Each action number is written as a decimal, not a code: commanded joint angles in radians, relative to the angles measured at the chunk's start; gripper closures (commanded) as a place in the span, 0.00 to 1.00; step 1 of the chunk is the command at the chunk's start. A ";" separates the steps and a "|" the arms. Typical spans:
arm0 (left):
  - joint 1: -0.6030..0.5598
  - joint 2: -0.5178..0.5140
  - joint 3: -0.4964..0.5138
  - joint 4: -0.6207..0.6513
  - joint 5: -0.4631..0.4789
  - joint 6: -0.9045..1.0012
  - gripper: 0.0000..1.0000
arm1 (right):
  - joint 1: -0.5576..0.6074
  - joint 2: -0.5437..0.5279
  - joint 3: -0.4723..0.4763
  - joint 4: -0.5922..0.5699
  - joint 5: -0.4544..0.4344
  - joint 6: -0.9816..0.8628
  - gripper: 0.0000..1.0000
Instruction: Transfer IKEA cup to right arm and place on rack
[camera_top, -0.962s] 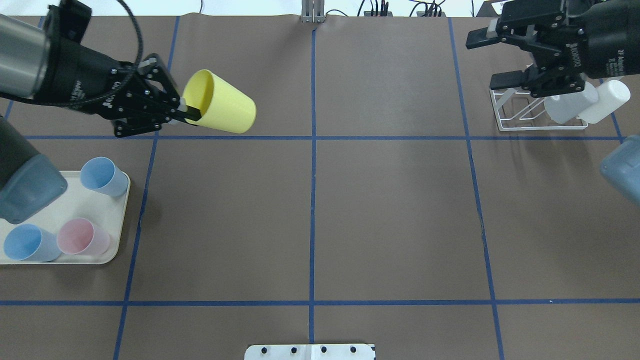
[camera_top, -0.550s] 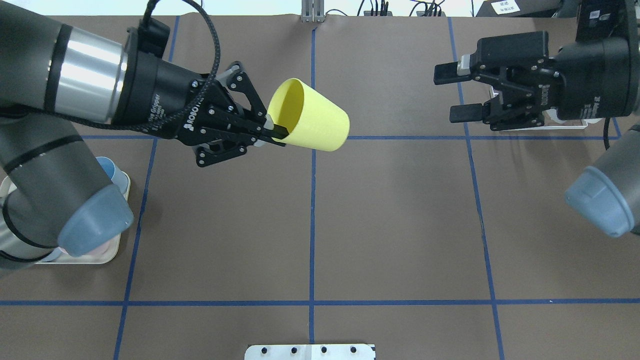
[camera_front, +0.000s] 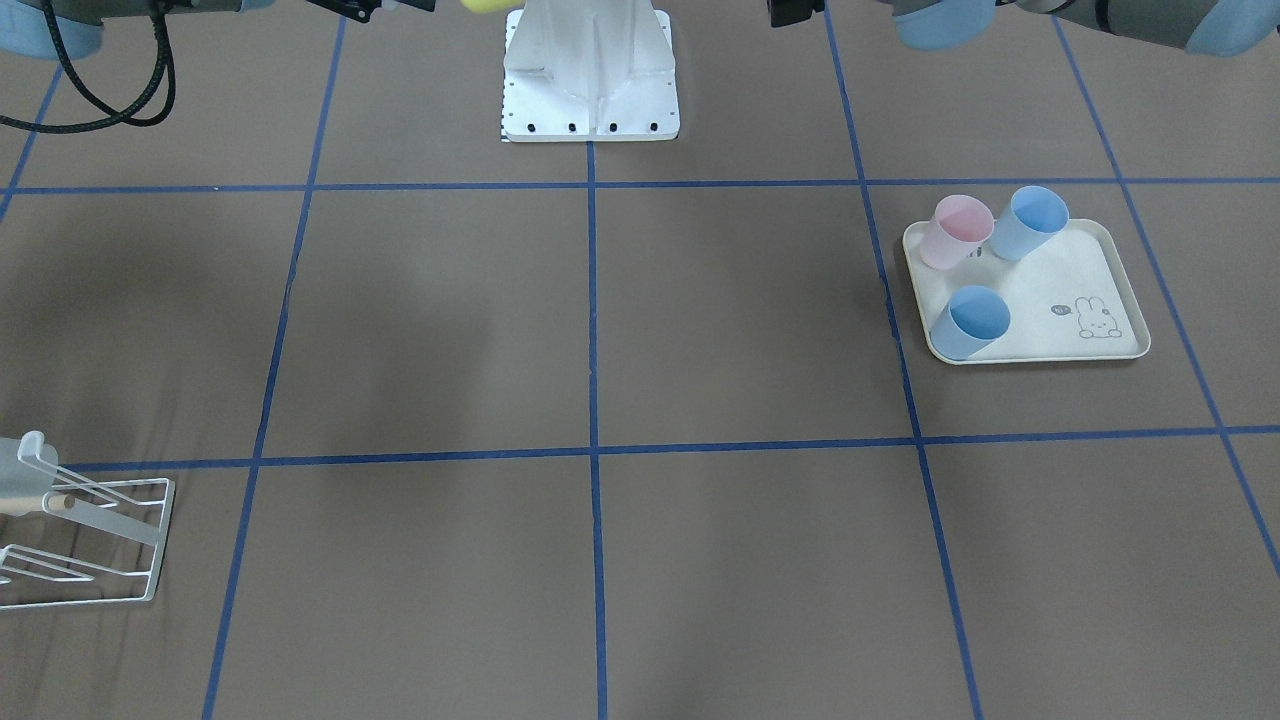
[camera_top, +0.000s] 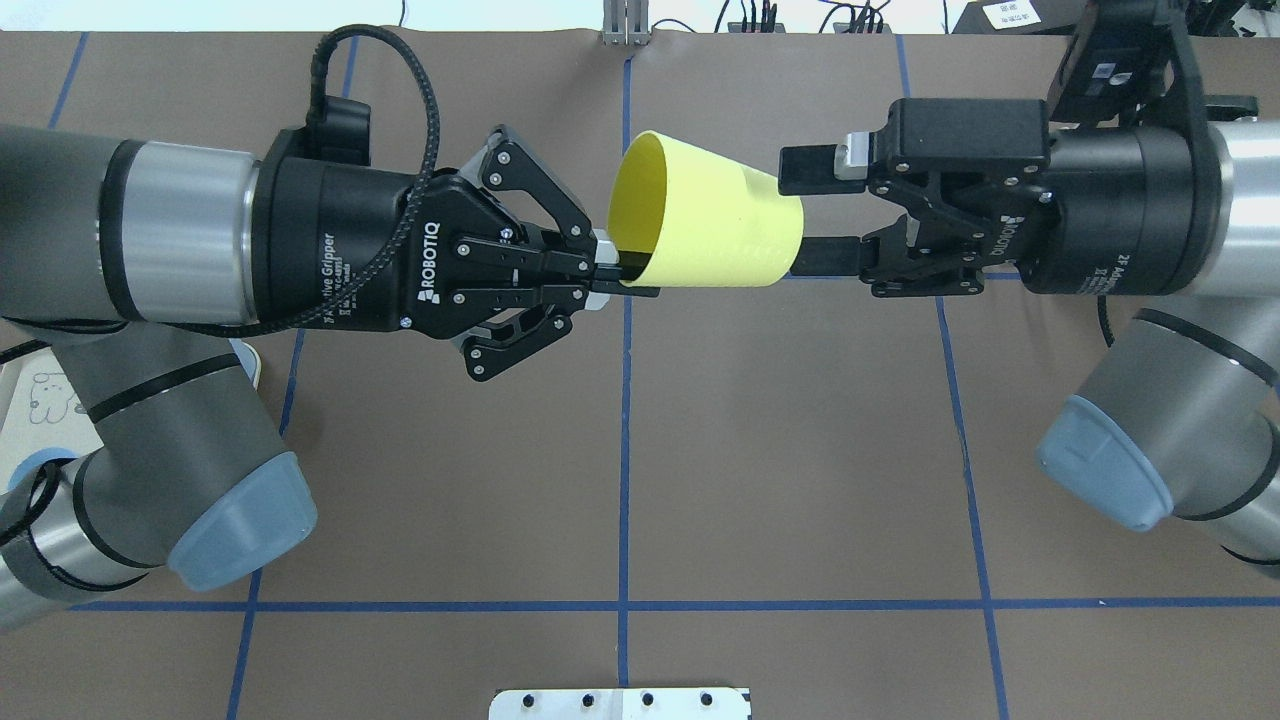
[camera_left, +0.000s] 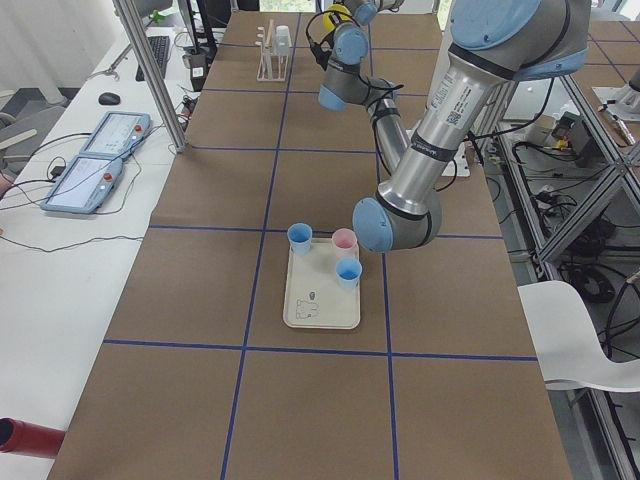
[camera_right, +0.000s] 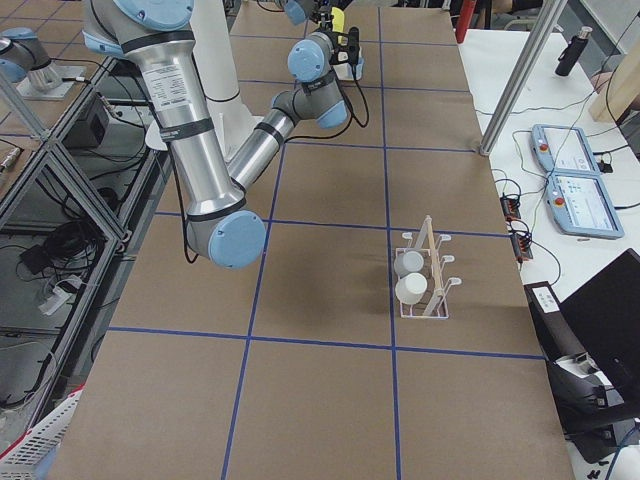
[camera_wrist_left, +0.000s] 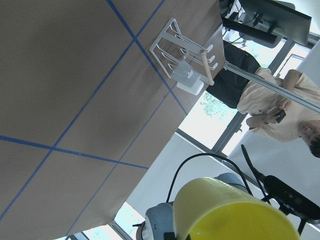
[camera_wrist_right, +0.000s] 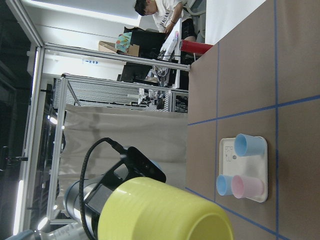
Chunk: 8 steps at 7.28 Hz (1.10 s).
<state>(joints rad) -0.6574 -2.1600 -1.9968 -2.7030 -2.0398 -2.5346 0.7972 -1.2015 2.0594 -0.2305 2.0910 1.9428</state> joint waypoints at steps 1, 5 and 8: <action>0.002 0.005 0.003 -0.067 0.049 -0.044 1.00 | -0.047 0.011 -0.068 0.171 -0.107 0.059 0.02; 0.061 0.006 0.007 -0.121 0.141 -0.065 1.00 | -0.073 0.022 -0.091 0.204 -0.176 0.090 0.02; 0.067 0.009 0.012 -0.121 0.142 -0.065 1.00 | -0.108 0.022 -0.090 0.237 -0.232 0.091 0.02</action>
<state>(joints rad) -0.5925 -2.1530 -1.9860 -2.8238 -1.8984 -2.6004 0.6955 -1.1797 1.9683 -0.0006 1.8716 2.0332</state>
